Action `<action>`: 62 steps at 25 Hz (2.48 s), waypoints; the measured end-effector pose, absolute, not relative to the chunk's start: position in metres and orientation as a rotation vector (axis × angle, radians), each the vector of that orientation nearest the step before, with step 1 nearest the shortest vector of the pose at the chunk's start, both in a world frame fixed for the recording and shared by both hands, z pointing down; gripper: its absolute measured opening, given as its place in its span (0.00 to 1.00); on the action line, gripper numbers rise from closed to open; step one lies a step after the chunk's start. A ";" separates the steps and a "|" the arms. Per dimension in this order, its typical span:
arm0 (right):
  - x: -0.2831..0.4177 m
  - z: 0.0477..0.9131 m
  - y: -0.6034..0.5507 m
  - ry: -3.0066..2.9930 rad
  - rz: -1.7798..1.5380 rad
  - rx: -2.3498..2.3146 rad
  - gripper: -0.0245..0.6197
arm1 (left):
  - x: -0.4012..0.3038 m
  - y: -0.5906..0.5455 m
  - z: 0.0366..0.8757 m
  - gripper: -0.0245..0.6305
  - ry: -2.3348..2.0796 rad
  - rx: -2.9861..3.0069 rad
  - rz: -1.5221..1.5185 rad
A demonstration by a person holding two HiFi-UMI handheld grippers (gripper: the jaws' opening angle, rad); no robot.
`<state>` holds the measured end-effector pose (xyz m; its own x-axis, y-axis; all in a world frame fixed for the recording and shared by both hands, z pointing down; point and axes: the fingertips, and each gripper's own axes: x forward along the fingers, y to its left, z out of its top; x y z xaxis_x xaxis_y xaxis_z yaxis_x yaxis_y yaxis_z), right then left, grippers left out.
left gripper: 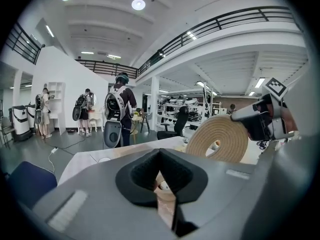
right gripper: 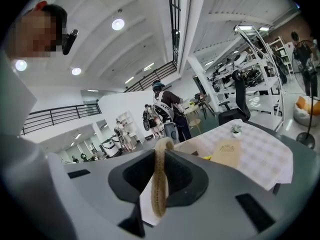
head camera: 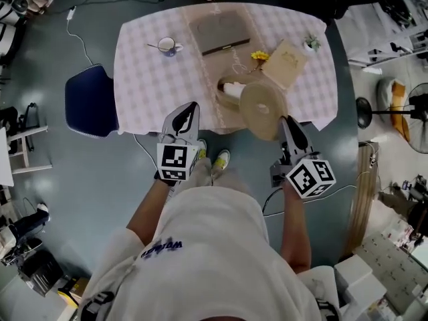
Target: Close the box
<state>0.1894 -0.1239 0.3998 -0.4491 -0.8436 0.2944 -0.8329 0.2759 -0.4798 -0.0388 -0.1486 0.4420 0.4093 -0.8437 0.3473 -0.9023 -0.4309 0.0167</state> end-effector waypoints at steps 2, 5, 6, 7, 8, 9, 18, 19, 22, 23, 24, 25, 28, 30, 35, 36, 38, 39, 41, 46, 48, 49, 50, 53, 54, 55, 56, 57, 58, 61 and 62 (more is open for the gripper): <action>0.185 0.401 -0.135 2.480 -0.941 -1.624 0.14 | -0.043 -0.157 0.446 0.04 -1.551 2.460 0.429; 0.178 0.410 -0.148 2.447 -0.998 -1.607 0.14 | -0.048 -0.161 0.454 0.04 -1.541 2.454 0.433; 0.176 0.413 -0.153 2.436 -1.014 -1.601 0.14 | -0.049 -0.163 0.456 0.04 -1.533 2.456 0.434; 0.173 0.416 -0.158 2.424 -1.031 -1.594 0.14 | -0.050 -0.164 0.458 0.04 -1.524 2.457 0.439; 0.171 0.419 -0.163 2.408 -1.049 -1.585 0.14 | -0.051 -0.166 0.461 0.04 -1.517 2.457 0.447; 0.169 0.422 -0.168 2.387 -1.069 -1.573 0.14 | -0.052 -0.168 0.465 0.04 -1.511 2.456 0.454; 0.158 0.458 -0.212 2.276 -1.239 -1.509 0.14 | -0.056 -0.180 0.490 0.04 -1.482 2.431 0.472; 0.157 0.467 -0.215 2.259 -1.264 -1.511 0.14 | -0.056 -0.180 0.492 0.04 -1.478 2.426 0.469; 0.156 0.489 -0.225 2.196 -1.340 -1.509 0.13 | -0.054 -0.183 0.494 0.04 -1.467 2.432 0.466; 0.156 0.494 -0.229 2.181 -1.359 -1.508 0.13 | -0.054 -0.184 0.493 0.04 -1.466 2.435 0.465; 0.155 0.499 -0.231 2.168 -1.375 -1.505 0.13 | -0.054 -0.185 0.493 0.04 -1.466 2.435 0.462; 0.153 0.503 -0.234 2.155 -1.389 -1.502 0.13 | -0.055 -0.186 0.493 0.04 -1.467 2.434 0.461; 0.150 0.515 -0.241 2.117 -1.430 -1.490 0.13 | -0.059 -0.189 0.495 0.04 -1.475 2.420 0.460; 0.149 0.521 -0.244 2.102 -1.455 -1.485 0.13 | -0.061 -0.190 0.496 0.04 -1.482 2.406 0.455; 0.141 0.529 -0.258 2.083 -1.467 -1.484 0.13 | -0.064 -0.196 0.501 0.04 -1.482 2.400 0.442; 0.138 0.530 -0.259 2.082 -1.471 -1.483 0.13 | -0.066 -0.196 0.501 0.04 -1.483 2.397 0.443; 0.136 0.533 -0.259 2.081 -1.486 -1.482 0.13 | -0.066 -0.196 0.502 0.04 -1.484 2.390 0.440; 0.135 0.533 -0.260 2.080 -1.491 -1.483 0.13 | -0.065 -0.197 0.501 0.04 -1.483 2.390 0.435; 0.134 0.536 -0.262 2.071 -1.500 -1.489 0.13 | -0.066 -0.200 0.499 0.04 -1.479 2.395 0.425; 0.134 0.551 -0.261 2.056 -1.525 -1.554 0.13 | -0.074 -0.206 0.504 0.04 -1.455 2.390 0.392; 0.135 0.553 -0.260 2.060 -1.520 -1.585 0.13 | -0.077 -0.209 0.507 0.04 -1.440 2.391 0.380; 0.135 0.554 -0.260 2.061 -1.519 -1.599 0.13 | -0.079 -0.210 0.508 0.04 -1.432 2.392 0.377; 0.136 0.554 -0.259 2.062 -1.519 -1.614 0.13 | -0.081 -0.210 0.508 0.04 -1.422 2.393 0.376; 0.140 0.554 -0.257 2.054 -1.514 -1.643 0.13 | -0.085 -0.214 0.511 0.04 -1.396 2.407 0.392; 0.141 0.555 -0.256 2.044 -1.515 -1.644 0.13 | -0.087 -0.216 0.513 0.04 -1.392 2.411 0.403; 0.142 0.557 -0.255 2.034 -1.520 -1.644 0.13 | -0.088 -0.218 0.515 0.04 -1.389 2.409 0.412; 0.144 0.559 -0.254 2.027 -1.529 -1.643 0.13 | -0.088 -0.219 0.518 0.04 -1.387 2.402 0.420; 0.146 0.561 -0.253 2.020 -1.538 -1.641 0.13 | -0.088 -0.220 0.522 0.04 -1.385 2.395 0.429; 0.149 0.564 -0.253 2.012 -1.546 -1.637 0.13 | -0.086 -0.223 0.526 0.04 -1.383 2.390 0.441; 0.159 0.572 -0.253 1.987 -1.570 -1.626 0.13 | -0.081 -0.232 0.537 0.04 -1.382 2.378 0.473; 0.161 0.575 -0.252 1.985 -1.582 -1.621 0.13 | -0.078 -0.232 0.540 0.04 -1.380 2.371 0.476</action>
